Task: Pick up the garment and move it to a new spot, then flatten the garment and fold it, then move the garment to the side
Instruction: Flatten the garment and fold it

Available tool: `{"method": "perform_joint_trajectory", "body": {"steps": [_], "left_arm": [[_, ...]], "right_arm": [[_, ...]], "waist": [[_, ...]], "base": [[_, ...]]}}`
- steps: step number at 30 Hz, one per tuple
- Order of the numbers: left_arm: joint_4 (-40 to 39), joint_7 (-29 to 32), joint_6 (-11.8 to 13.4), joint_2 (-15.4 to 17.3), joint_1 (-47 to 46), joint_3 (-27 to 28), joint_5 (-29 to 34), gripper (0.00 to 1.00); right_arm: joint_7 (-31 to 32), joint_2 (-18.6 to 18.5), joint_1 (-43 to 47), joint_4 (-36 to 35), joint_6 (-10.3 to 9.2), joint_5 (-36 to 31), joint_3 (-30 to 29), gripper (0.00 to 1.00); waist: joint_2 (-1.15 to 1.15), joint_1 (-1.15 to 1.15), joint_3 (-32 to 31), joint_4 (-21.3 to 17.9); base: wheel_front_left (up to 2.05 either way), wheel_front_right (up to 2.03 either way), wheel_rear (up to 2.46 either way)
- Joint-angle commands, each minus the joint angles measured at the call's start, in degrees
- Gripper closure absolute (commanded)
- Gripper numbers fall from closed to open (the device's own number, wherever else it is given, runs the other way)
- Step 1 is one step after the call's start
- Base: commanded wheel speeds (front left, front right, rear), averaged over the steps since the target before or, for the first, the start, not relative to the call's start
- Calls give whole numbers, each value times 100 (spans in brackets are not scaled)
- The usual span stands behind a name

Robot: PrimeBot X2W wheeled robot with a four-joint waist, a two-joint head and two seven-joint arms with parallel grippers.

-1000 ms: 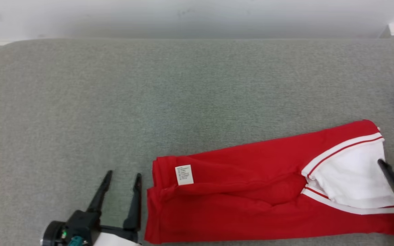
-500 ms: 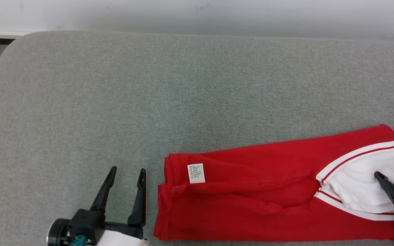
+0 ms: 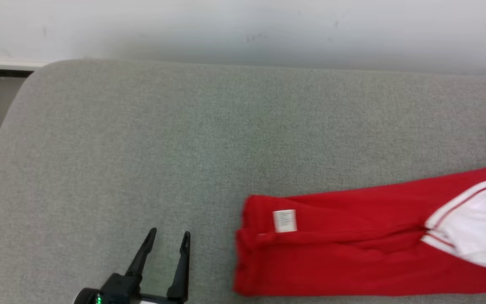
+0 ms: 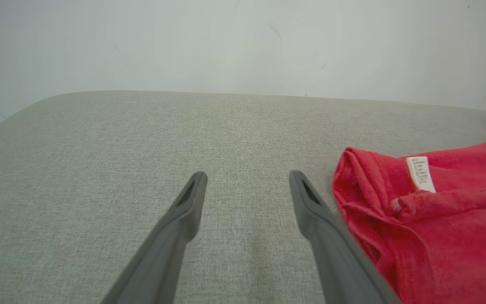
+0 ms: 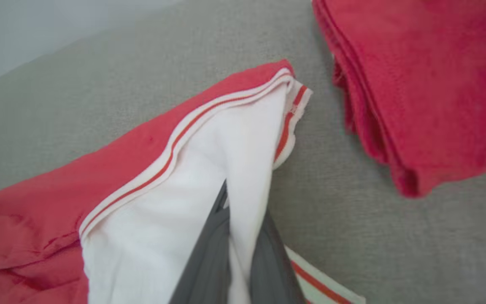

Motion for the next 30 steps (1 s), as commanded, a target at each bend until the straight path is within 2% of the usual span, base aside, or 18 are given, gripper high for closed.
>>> {"method": "perform_joint_trajectory", "body": {"steps": [1, 5, 8, 12, 15, 18, 22, 25, 26, 27, 29, 30], "left_arm": [[66, -9, -45, -42, 97, 32, 58, 0], [133, -9, -81, -116, 152, 83, 64, 0], [176, -9, -110, -184, 230, 115, 34, 0], [221, -9, -112, -243, 309, 127, 3, 0], [260, -9, -130, -262, 325, 107, -12, 0], [284, -9, -136, -286, 304, 91, -58, 0], [415, -9, -173, -296, 272, 24, -125, 0], [479, -9, -149, -298, 216, -21, -176, 0], [479, -9, -149, -298, 216, -21, -176, 0], [505, -9, -120, -300, 186, -64, -206, 0], [557, -9, -112, -299, 169, -124, -208, 0], [557, -9, -112, -299, 169, -124, -208, 0]], "right_arm": [[-106, -285, 35, 84, -11, 37, -254, 100], [-87, -611, 47, 64, -11, -53, -687, 100], [70, -821, 83, -227, -11, -112, -854, 100], [415, -1052, 219, -930, -11, 22, -729, 100], [653, -1064, 277, -1352, -10, 120, -566, 100], [1144, -810, 356, -2153, -10, 166, -67, 100], [1459, -184, 381, -2666, -8, 187, 551, 100], [1535, 278, 355, -2727, -8, -17, 1004, 100], [1535, 278, 355, -2727, -8, -17, 1004, 100], [1508, 572, 303, -2626, -8, -177, 1275, 100], [1460, 841, 271, -2483, -8, -354, 1467, 100], [1460, 841, 271, -2483, -8, -354, 1467, 100]], "waist": [[0, 0, -133, 19], [0, 0, -282, 57], [0, 0, -409, 79], [0, 0, -523, 86], [0, 0, -563, 92], [0, 0, -622, 98], [0, 0, -611, 79], [0, 0, -591, 69], [0, 0, -591, 69], [0, 0, -578, 76], [0, 0, -563, 100], [0, 0, -563, 100]], "base": [[0, 0, 0], [0, 0, 0], [0, 0, 0], [0, 0, 0], [0, 0, 0], [0, 0, 0], [0, 0, 0], [0, 0, 0], [0, 0, 0], [0, 0, 0], [0, 0, 0], [0, 0, 0]]}}
